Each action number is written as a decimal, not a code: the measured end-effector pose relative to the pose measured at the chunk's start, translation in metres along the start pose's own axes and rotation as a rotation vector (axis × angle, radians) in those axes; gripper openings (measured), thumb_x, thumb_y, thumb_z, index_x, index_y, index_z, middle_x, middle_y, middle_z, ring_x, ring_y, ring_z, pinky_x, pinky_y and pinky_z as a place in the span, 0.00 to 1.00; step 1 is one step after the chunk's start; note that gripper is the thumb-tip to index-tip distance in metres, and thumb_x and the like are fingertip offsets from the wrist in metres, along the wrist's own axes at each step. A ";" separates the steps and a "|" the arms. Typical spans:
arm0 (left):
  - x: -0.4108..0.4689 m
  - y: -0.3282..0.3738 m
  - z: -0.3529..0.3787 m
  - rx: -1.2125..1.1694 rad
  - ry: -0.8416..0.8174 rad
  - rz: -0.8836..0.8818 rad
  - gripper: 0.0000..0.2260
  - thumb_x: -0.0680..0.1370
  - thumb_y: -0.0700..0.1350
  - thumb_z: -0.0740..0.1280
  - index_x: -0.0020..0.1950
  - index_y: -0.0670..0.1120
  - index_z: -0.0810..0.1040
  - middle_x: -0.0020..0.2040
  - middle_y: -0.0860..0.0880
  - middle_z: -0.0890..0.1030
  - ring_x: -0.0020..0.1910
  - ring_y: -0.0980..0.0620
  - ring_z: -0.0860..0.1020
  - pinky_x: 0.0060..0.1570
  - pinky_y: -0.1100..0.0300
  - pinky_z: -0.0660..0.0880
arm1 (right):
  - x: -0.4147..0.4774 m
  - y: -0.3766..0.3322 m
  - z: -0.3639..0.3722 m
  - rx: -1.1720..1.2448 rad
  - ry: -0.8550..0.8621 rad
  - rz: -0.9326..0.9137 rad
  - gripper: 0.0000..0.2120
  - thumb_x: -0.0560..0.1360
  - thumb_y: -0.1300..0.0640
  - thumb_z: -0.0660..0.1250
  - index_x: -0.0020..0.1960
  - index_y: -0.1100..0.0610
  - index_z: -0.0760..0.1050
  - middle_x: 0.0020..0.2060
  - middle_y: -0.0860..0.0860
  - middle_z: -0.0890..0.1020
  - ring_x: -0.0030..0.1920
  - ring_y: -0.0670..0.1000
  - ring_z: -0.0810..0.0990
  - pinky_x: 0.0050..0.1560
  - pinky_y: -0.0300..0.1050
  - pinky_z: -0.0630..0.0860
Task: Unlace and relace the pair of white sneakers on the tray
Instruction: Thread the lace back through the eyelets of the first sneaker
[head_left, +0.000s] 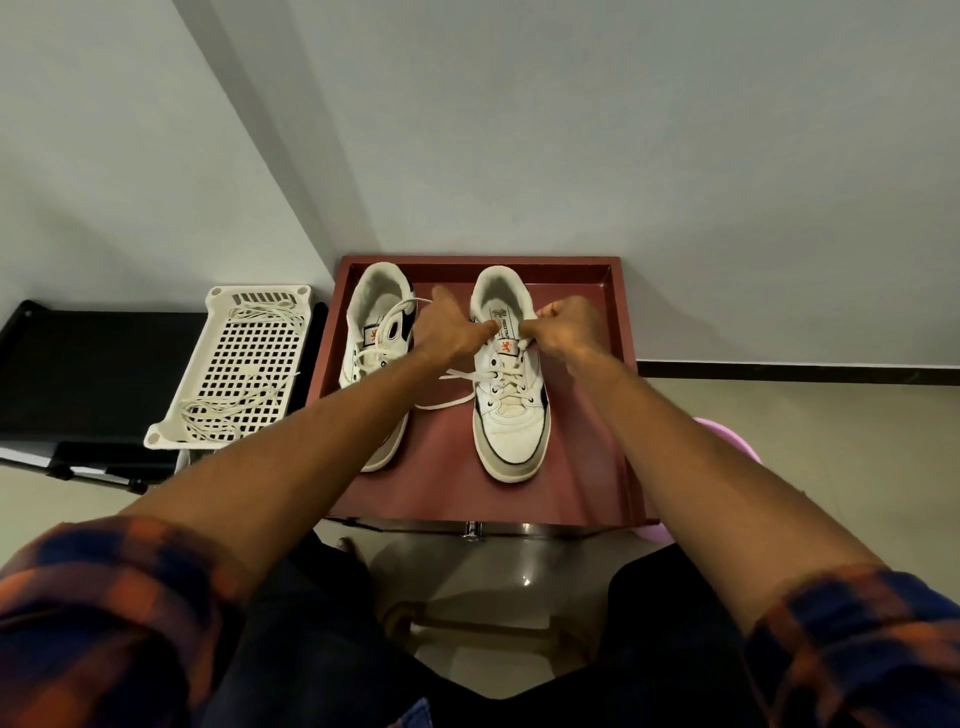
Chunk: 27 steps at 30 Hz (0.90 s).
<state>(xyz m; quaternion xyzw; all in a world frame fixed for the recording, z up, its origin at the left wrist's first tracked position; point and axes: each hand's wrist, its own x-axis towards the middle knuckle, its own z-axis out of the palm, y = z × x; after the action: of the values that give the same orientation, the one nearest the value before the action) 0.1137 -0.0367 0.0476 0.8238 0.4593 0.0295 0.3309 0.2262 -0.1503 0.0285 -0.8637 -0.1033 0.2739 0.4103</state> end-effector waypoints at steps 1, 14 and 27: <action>0.003 0.004 -0.002 0.004 -0.031 -0.021 0.28 0.73 0.54 0.75 0.62 0.39 0.69 0.50 0.47 0.76 0.50 0.48 0.76 0.48 0.53 0.74 | -0.002 0.000 -0.001 -0.058 0.016 -0.040 0.09 0.68 0.56 0.80 0.43 0.59 0.84 0.38 0.50 0.86 0.39 0.49 0.86 0.43 0.48 0.83; 0.025 -0.015 0.004 -0.799 -0.296 -0.329 0.15 0.76 0.25 0.60 0.46 0.44 0.78 0.37 0.44 0.80 0.32 0.51 0.80 0.26 0.58 0.80 | -0.012 -0.029 0.030 -1.061 -0.362 -0.700 0.06 0.73 0.63 0.72 0.50 0.62 0.82 0.44 0.57 0.81 0.43 0.54 0.78 0.43 0.45 0.76; 0.031 -0.027 0.006 -0.863 -0.355 -0.353 0.18 0.76 0.25 0.59 0.58 0.43 0.79 0.49 0.44 0.83 0.44 0.50 0.82 0.36 0.56 0.81 | -0.002 -0.049 0.017 -1.094 -0.723 -0.448 0.06 0.76 0.57 0.69 0.50 0.58 0.81 0.48 0.53 0.83 0.51 0.54 0.81 0.49 0.47 0.78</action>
<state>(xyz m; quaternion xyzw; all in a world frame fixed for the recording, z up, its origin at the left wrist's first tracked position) 0.1135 -0.0057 0.0195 0.5139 0.4742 0.0197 0.7146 0.2175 -0.1082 0.0582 -0.7588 -0.5327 0.3618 -0.0977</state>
